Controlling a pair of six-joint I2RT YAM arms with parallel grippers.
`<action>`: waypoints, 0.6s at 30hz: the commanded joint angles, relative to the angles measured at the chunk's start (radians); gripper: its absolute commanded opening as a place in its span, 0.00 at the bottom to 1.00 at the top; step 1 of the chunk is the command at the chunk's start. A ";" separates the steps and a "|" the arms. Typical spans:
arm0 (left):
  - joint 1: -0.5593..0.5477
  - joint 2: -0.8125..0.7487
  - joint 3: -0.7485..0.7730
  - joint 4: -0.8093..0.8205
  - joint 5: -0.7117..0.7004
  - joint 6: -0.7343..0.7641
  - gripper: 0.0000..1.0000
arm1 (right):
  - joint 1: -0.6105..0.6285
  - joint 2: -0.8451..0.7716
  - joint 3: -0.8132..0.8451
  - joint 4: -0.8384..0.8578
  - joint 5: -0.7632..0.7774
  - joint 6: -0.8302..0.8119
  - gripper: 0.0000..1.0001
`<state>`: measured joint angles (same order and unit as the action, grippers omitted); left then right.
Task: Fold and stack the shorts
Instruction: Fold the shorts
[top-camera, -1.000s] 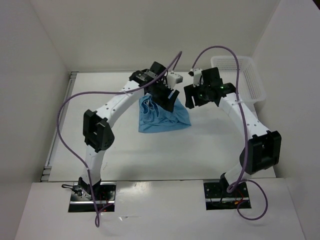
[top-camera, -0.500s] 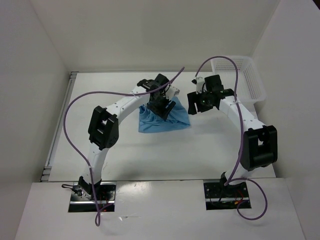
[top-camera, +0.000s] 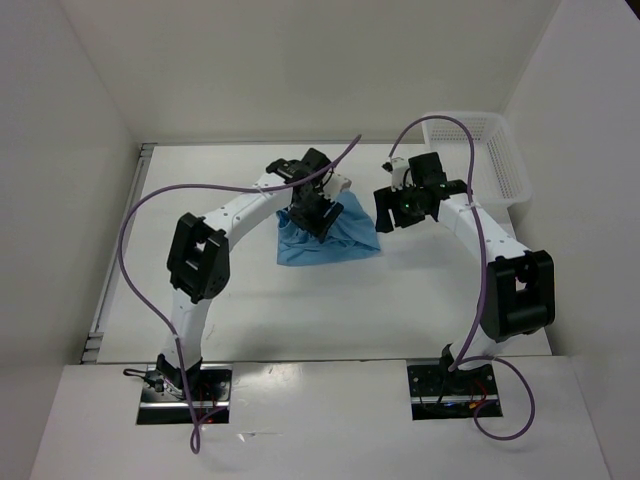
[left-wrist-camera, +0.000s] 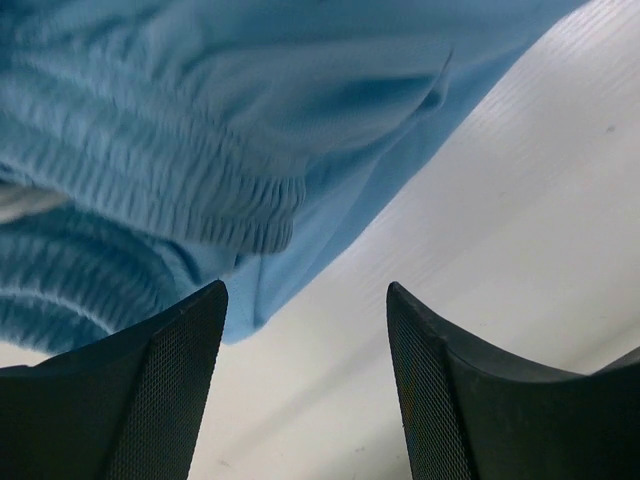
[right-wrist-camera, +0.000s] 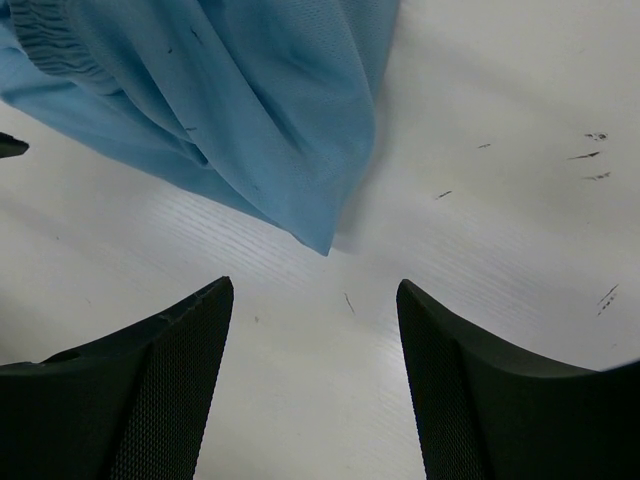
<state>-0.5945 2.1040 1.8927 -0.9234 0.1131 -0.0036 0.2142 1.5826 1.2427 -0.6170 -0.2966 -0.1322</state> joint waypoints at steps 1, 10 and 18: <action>0.007 0.051 0.088 0.030 0.053 0.004 0.72 | 0.004 -0.009 -0.011 0.039 -0.013 -0.018 0.72; 0.039 0.152 0.143 0.049 -0.018 0.004 0.65 | 0.004 -0.009 -0.032 0.048 -0.004 -0.027 0.72; 0.039 0.076 0.066 0.049 -0.070 0.004 0.63 | 0.004 -0.009 -0.042 0.048 -0.013 -0.037 0.72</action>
<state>-0.5537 2.2456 1.9808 -0.8803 0.0692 -0.0036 0.2142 1.5826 1.2083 -0.6060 -0.2966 -0.1547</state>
